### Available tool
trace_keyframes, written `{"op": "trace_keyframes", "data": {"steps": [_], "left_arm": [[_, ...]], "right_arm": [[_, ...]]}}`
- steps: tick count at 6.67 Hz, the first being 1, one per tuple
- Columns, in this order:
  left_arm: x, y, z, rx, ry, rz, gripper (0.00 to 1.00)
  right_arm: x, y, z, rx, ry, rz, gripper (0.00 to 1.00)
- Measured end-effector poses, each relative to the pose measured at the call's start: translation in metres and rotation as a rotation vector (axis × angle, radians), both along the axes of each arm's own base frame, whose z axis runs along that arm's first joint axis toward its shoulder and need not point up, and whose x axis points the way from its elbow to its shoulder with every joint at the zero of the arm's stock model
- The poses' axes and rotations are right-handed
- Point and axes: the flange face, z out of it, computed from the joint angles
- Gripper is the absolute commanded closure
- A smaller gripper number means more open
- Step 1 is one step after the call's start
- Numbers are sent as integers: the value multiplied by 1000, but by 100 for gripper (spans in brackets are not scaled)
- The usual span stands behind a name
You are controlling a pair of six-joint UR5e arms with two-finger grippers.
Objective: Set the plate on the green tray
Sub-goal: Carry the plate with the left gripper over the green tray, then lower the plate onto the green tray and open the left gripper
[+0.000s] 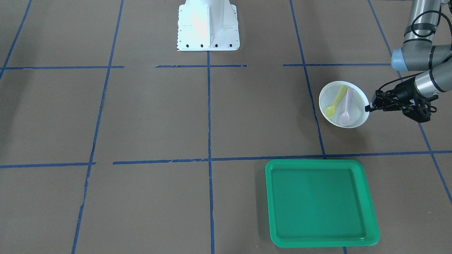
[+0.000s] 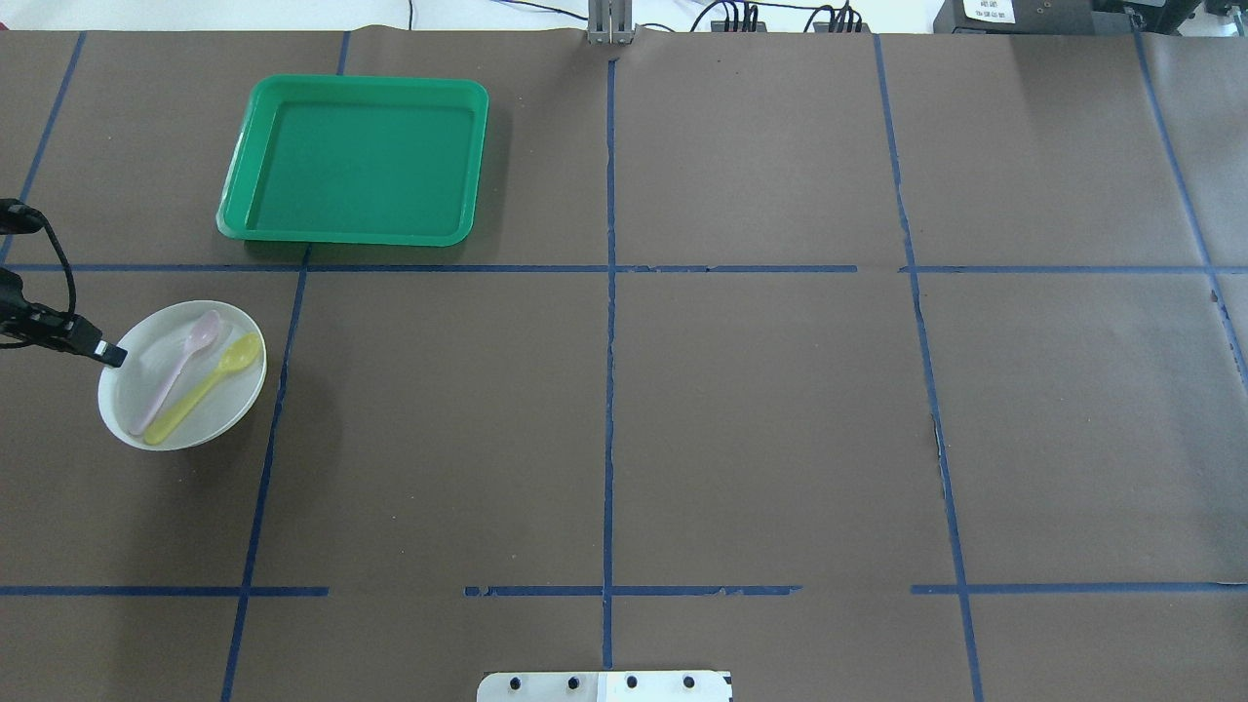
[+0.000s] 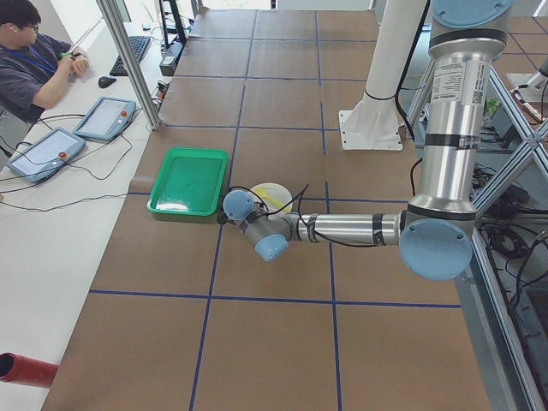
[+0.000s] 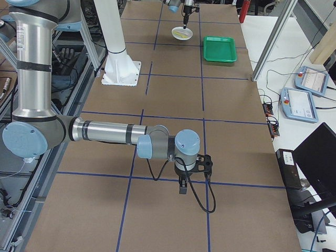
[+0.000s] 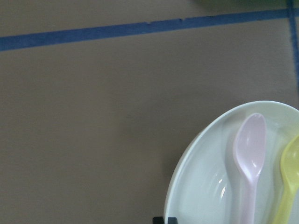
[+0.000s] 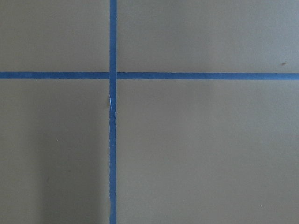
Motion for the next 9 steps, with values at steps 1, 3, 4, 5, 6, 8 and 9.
{"op": "trace_keyframes", "data": {"steps": [1, 3, 4, 5, 6, 8, 9], "left_arm": [[16, -31, -35, -49, 20, -33, 100], [52, -107, -80, -160, -2, -129, 100], [67, -142, -93, -224, -49, -194, 100], [80, -169, -101, -304, -90, -245, 100], [91, -193, -103, -383, -127, -301, 100], [105, -217, -97, -477, -178, -378, 88], [109, -223, -99, -511, -186, -410, 2]], "right_arm": [[0, 0, 0, -1, 0, 0, 0], [0, 0, 0, -1, 0, 0, 0], [0, 0, 0, 0, 0, 0, 0], [0, 0, 0, -1, 0, 0, 0], [0, 0, 0, -1, 0, 0, 0], [0, 0, 0, -1, 0, 0, 0], [0, 0, 0, -1, 0, 0, 0]]}}
